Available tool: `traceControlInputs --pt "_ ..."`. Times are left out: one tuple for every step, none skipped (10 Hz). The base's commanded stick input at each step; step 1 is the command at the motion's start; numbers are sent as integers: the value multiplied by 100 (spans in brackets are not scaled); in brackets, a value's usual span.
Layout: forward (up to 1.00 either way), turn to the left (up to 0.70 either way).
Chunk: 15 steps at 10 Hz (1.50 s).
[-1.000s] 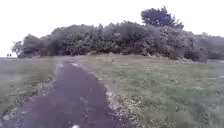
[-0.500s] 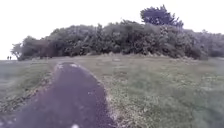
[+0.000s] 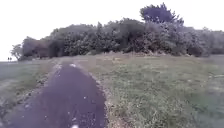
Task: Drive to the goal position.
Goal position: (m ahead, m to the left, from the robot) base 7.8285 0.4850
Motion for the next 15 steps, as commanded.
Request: traceControlInputs --pt "47 0" --pt "16 0" --pt "0 0" --pt "0 0" --pt "0 0" --pt "0 0" --pt "0 0" --pt "0 0" --pt "0 0" --pt "0 0" --pt "0 0" --pt "0 33" --pt "0 50" --pt "0 50" --pt "0 50"
